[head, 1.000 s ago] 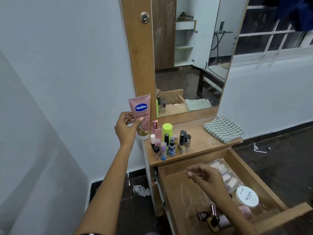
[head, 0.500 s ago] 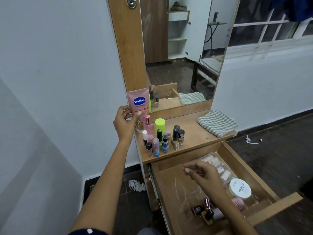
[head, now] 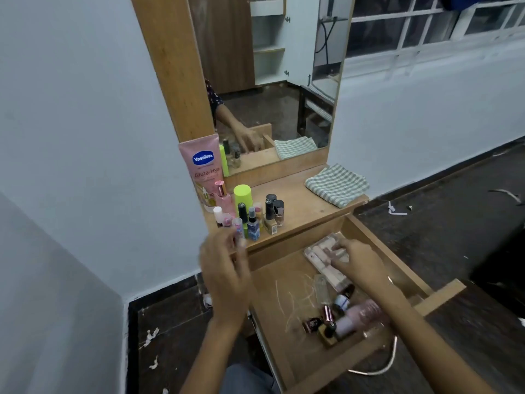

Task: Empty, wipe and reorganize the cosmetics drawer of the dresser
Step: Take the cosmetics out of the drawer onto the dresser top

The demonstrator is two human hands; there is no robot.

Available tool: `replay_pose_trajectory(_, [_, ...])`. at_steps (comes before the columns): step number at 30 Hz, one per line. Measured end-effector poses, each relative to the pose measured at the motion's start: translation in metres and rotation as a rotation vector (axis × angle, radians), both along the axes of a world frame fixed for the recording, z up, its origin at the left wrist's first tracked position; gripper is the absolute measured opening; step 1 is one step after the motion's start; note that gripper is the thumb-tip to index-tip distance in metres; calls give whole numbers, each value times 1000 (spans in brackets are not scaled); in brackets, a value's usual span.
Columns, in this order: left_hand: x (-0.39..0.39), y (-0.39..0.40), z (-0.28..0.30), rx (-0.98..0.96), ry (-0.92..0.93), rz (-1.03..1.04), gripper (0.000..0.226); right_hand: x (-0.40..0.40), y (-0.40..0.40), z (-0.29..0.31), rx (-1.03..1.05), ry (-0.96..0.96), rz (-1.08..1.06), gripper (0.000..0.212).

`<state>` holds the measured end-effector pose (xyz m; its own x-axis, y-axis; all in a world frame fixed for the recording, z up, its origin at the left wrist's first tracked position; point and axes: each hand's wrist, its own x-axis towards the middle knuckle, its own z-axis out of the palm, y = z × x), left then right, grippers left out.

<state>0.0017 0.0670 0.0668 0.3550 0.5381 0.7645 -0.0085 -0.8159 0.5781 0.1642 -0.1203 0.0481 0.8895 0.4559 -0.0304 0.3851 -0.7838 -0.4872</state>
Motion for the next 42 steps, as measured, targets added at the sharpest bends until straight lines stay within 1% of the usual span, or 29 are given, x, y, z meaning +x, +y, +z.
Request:
replay_pose_trajectory(1, [1,-16,-10,41,83,-80,22,6,2,-3,-105,47,-4,47])
replay_pose_trajectory(2, [3,-28,-18,65,166,-144,26,10,4,-7,-159,92,-1,61])
replay_pose_trajectory(3, [7,-36,-25,85,245,-186,31,12,7,-10,-192,116,6,69])
replay_pose_trajectory(4, [13,-40,-30,107,322,-209,36,12,10,-12,-232,120,19,70])
replay_pose_trajectory(7, [26,-43,-41,224,560,-215,48,12,17,-19,-359,103,52,60])
replay_pose_trajectory(9, [31,-41,-50,291,686,-200,54,12,21,-24,-370,131,22,66])
replay_pose_trajectory(12, [34,-40,-59,324,780,-162,58,11,27,-27,-321,157,-45,81])
replay_pose_trajectory(16, [35,-40,-62,330,826,-117,62,12,33,-27,-253,173,-129,94])
replay_pose_trajectory(19, [35,-42,-63,319,840,-103,65,14,36,-25,-280,189,-130,104])
replay_pose_trajectory(24, [36,-42,-63,310,835,-90,64,13,39,-20,-335,132,-139,103])
replay_pose_trajectory(28, [36,-42,-63,306,845,-85,63,14,36,-25,-293,70,-141,110])
replay_pose_trajectory(31, [36,-42,-63,306,848,-84,63,11,35,-23,-259,38,-127,104])
replay_pose_trajectory(35, [36,-42,-63,299,843,-82,61,6,29,-14,-180,58,-113,98])
replay_pose_trajectory(42, [37,-41,-64,299,822,-75,61,-17,8,18,-90,55,-97,91])
